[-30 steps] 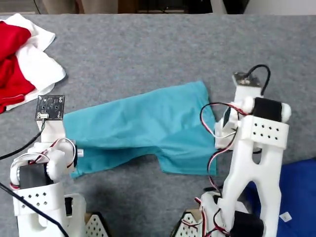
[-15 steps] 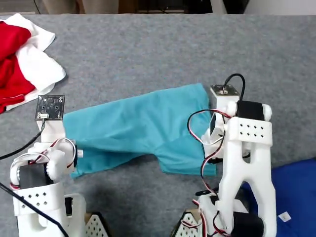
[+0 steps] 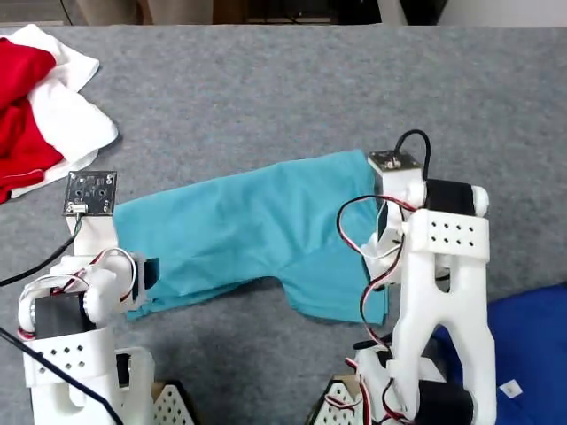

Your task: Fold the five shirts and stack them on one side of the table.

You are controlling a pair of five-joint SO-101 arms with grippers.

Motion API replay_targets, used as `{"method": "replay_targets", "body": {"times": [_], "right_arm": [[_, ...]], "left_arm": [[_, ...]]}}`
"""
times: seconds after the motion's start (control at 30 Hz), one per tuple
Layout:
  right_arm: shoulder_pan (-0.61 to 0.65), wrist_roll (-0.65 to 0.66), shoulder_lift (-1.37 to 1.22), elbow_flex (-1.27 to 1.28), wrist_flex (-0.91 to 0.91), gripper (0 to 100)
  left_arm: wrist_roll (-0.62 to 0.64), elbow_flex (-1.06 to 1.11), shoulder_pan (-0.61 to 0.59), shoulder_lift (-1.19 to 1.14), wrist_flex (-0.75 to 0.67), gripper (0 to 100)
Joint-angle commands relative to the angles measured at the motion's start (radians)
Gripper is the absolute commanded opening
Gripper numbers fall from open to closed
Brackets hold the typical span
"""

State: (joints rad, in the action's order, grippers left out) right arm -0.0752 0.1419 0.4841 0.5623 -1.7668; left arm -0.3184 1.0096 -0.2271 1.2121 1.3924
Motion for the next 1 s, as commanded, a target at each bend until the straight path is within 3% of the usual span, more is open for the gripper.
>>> {"method": "replay_targets", "body": {"times": [0.0,0.17,0.3,0.37,0.5,0.6,0.77,0.97], "right_arm": [[0.012,0.005,0.036,-0.108,-0.012,26.2],[0.05,0.002,0.035,-0.197,-0.014,26.0],[0.142,0.018,0.036,-0.133,-0.015,24.2],[0.2,0.164,0.044,-0.084,-0.015,21.3],[0.286,0.678,0.133,0.001,0.012,15.5],[0.298,0.918,0.203,0.094,0.058,12.4],[0.306,1.031,0.317,0.354,0.216,12.8],[0.349,1.039,0.351,0.582,0.344,22.0]], "left_arm": [[0.002,-0.021,-0.002,0.01,-0.008,25],[0.005,-0.041,-0.002,0.01,-0.132,20],[0.058,-0.04,0.006,0.007,-0.138,16],[0.063,-0.048,0.002,0.01,-0.114,15],[0.066,-0.143,-0.002,0.012,0.003,15],[0.066,-0.229,-0.003,0.051,0.078,15],[0.066,-0.292,-0.003,0.262,0.186,15],[0.066,-0.255,-0.003,0.595,0.264,15]]}}
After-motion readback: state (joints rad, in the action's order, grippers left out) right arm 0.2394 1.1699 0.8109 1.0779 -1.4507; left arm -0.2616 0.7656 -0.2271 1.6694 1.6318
